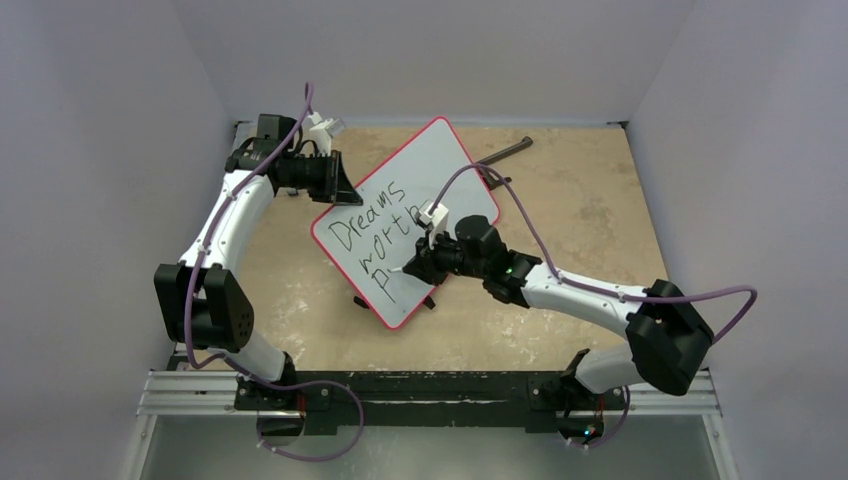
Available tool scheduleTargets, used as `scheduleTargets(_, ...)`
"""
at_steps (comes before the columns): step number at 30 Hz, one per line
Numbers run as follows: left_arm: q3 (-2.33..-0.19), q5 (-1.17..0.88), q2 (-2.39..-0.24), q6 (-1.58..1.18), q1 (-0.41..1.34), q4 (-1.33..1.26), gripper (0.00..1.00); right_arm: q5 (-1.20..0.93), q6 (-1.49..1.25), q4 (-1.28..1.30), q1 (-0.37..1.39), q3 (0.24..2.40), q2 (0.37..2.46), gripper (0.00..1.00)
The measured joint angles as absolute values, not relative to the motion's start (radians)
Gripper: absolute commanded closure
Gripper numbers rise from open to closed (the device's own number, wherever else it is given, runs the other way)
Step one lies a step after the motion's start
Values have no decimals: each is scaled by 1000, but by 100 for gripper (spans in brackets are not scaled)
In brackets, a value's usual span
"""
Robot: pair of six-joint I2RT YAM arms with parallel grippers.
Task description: Write a sentence on the whiteboard
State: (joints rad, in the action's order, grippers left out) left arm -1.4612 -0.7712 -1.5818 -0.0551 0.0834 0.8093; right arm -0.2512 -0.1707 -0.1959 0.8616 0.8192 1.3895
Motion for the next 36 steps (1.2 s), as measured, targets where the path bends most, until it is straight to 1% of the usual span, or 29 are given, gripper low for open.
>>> scheduleTargets(16,-1461,-781,-1582,-38,83,808,100,-218,-195,-165,863,748,1360,100)
scheduleTargets(28,-1461,-771,-1577,-41,79,799,100,-121,-192,-97,863,883,1405,100)
scheduleTargets(36,-1461,-770,-1576,-41,79,799,100,-121,-189,-96,863,898,1410,100)
